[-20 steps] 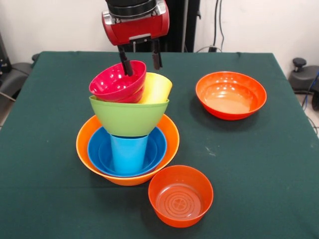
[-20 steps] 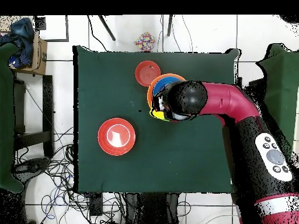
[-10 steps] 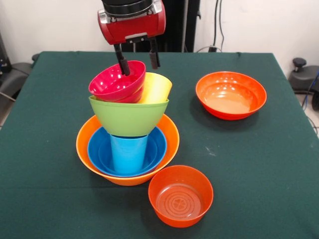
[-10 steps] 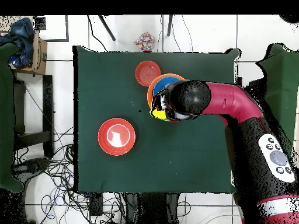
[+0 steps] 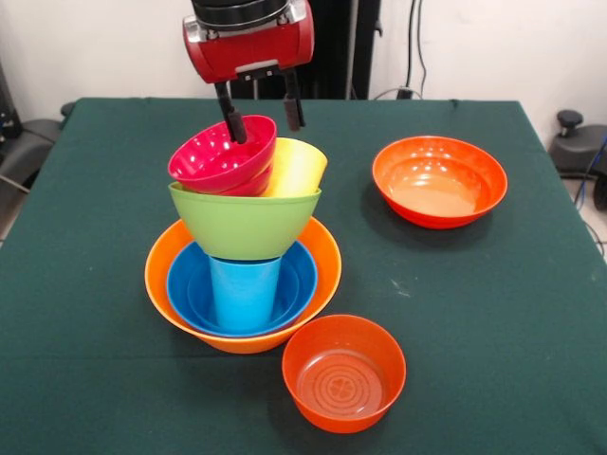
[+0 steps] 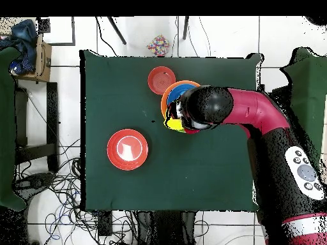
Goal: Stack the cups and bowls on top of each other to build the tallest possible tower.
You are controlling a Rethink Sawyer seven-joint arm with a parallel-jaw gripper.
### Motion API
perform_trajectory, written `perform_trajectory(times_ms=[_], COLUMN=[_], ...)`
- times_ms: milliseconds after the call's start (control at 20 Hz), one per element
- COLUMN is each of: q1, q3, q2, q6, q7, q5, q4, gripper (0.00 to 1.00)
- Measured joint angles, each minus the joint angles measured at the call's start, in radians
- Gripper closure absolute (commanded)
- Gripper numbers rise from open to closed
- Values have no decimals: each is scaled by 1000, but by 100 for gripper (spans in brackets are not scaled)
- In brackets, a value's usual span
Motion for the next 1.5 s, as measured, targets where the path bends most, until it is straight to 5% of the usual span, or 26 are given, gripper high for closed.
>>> perform_trajectory(times_ms=[950,1500], q1=[-101,-130], q3=[34,52], q2=[-23,-23], q6=[184,185], q7=[0,0], q5=[159,186], q4=[-161,-255], gripper=[0,0])
